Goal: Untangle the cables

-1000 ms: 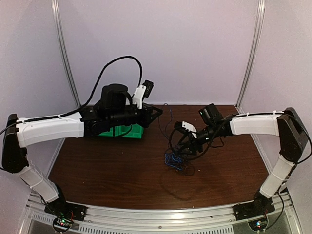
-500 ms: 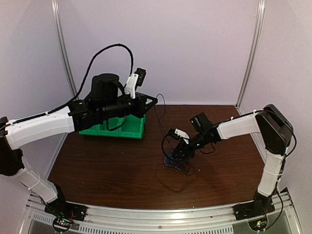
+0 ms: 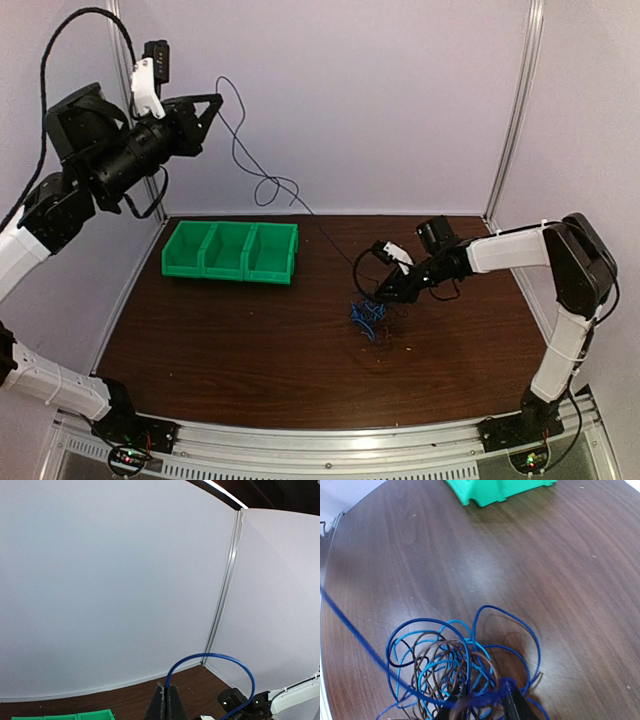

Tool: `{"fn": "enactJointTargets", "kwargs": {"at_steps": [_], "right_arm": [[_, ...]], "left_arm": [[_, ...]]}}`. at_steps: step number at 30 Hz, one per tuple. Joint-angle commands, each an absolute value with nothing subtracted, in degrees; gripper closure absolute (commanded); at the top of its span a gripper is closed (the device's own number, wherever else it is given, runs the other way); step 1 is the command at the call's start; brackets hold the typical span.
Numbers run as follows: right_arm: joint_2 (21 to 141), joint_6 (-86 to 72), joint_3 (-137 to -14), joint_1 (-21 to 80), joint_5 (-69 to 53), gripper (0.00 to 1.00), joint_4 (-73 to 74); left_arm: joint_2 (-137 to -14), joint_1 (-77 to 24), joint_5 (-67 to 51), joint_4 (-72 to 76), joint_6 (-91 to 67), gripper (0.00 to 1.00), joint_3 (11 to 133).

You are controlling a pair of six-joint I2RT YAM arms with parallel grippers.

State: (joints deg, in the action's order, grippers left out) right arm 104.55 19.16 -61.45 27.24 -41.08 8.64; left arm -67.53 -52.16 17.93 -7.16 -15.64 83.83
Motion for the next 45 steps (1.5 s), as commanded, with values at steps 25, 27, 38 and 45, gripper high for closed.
{"fn": "enactJointTargets", "kwargs": {"at_steps": [25, 27, 38, 45], "right_arm": [[91.32, 29.74, -65.75, 26.94, -38.75, 0.29, 15.16], [94.62, 29.6, -67.77, 28.61, -38.53, 0.29, 14.37], [114.2, 27.87, -82.76, 33.16, -35.59, 0.46, 13.5], [121.28, 26.03, -86.16, 33.42, -27.17, 0.75, 14.31]], "left_arm": [[-69.66, -51.85, 20.53, -15.72, -6.54, 1.0, 99.13], [-69.78, -51.86, 20.26, -15.72, -6.8, 1.0, 99.38], [-70.06, -51.85, 20.06, -18.72, -7.08, 1.0, 103.34], [-69.54, -51.86, 20.66, -22.17, -5.36, 1.0, 112.58]]}}
